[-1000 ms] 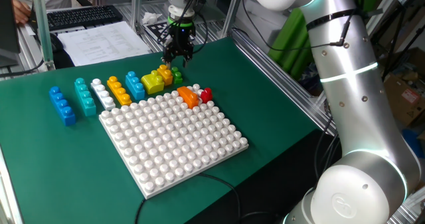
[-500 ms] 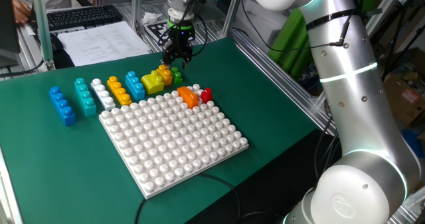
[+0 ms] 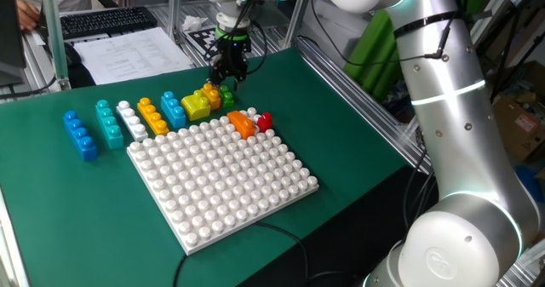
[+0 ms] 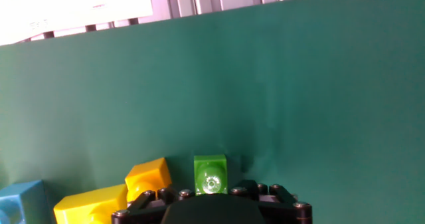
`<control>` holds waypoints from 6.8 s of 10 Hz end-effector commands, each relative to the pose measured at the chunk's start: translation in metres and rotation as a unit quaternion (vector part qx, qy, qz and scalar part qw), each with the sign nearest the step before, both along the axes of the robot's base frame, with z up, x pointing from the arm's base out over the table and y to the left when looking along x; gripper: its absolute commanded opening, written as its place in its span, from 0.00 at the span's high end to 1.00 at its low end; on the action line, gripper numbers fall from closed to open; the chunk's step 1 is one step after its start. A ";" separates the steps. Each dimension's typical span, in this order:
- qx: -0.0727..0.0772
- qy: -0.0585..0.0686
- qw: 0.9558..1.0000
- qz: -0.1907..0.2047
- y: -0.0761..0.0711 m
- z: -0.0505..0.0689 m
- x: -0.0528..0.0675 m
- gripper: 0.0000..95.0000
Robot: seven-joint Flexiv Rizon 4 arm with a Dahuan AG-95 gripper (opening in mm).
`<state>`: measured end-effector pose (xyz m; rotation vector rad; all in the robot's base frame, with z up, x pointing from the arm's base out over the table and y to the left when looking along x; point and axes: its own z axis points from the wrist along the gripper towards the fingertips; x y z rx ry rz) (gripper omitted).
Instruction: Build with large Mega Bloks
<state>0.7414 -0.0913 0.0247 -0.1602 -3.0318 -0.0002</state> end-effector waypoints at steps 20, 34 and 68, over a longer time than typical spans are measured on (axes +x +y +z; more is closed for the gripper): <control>-0.024 0.073 0.997 -0.030 0.011 0.050 -0.022 1.00; -0.019 0.072 0.996 -0.039 0.019 0.051 -0.055 1.00; 0.055 0.082 0.995 0.017 -0.071 0.031 -0.013 1.00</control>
